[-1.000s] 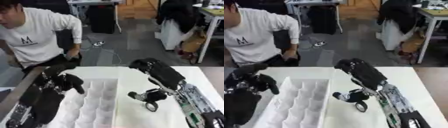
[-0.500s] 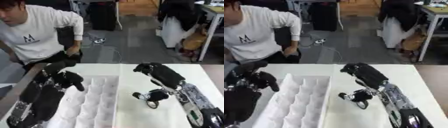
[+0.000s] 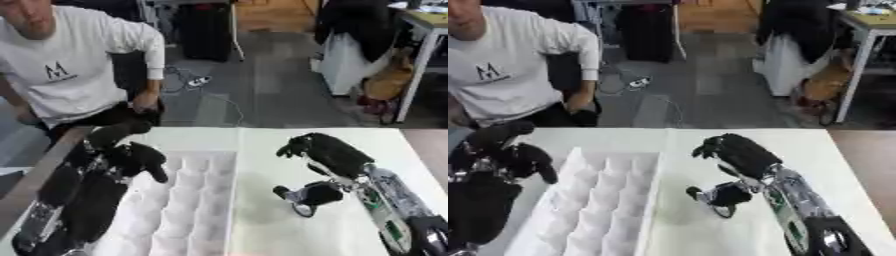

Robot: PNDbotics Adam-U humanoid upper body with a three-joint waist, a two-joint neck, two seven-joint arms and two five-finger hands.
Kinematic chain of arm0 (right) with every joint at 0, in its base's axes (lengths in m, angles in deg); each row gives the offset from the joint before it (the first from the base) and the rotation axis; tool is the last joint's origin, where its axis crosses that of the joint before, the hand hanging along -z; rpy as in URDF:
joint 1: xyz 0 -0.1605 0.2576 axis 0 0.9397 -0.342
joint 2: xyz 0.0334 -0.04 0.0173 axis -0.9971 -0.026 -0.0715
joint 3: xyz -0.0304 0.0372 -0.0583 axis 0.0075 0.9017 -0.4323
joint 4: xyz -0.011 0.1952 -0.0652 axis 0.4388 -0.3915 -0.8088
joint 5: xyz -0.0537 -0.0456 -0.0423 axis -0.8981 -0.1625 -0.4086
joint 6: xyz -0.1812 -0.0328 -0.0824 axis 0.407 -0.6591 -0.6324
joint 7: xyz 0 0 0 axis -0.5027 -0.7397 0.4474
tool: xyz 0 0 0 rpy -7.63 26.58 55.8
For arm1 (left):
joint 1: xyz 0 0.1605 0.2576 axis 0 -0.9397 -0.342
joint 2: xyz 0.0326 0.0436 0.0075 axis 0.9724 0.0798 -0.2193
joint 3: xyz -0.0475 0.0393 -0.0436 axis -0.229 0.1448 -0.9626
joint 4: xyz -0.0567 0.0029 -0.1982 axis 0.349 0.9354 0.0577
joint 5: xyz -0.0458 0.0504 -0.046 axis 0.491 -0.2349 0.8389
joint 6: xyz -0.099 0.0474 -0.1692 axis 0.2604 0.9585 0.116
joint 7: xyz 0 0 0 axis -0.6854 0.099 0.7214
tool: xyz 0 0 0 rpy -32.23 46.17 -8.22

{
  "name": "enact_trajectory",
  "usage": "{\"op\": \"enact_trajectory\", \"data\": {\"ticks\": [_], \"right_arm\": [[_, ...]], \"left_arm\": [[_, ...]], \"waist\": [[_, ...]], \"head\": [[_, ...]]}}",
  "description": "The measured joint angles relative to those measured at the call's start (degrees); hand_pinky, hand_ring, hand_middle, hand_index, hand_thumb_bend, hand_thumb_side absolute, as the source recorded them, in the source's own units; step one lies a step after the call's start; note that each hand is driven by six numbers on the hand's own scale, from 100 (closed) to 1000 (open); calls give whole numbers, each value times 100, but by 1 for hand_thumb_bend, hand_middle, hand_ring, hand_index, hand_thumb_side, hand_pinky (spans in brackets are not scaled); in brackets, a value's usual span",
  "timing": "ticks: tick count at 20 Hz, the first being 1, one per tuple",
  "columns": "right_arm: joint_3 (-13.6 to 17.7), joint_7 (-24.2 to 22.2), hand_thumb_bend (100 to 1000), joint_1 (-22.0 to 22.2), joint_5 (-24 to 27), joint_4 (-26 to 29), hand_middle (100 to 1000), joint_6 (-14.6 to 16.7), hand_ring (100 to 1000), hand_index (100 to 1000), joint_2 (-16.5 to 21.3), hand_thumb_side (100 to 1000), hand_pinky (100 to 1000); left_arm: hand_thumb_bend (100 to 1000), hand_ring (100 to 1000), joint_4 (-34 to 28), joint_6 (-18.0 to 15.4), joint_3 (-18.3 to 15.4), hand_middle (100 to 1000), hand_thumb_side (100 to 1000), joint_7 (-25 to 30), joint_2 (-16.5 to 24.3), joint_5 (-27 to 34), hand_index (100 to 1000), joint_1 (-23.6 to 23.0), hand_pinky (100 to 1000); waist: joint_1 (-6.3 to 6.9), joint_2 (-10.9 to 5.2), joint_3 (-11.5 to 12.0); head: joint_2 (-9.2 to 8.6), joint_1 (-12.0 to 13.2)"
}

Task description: Pick up objects on the table and place them in the box.

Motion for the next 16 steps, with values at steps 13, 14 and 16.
{"op": "enact_trajectory", "data": {"ticks": [13,14,16], "right_arm": [[2,-50,468,36,-22,-288,497,52,587,758,19,517,830],[5,-53,467,43,-29,-322,491,52,580,754,19,513,826],[26,-68,466,68,-56,-395,485,53,576,747,19,511,825]], "left_arm": [[250,659,0,0,0,835,723,0,1,0,879,0,567],[250,659,0,0,0,835,724,0,1,0,879,0,567],[250,659,0,0,0,835,724,0,1,0,879,0,567]], "waist": [[5,0,-22],[5,0,-25],[10,0,-31]], "head": [[-25,-8],[-25,-8],[-25,-8]]}}
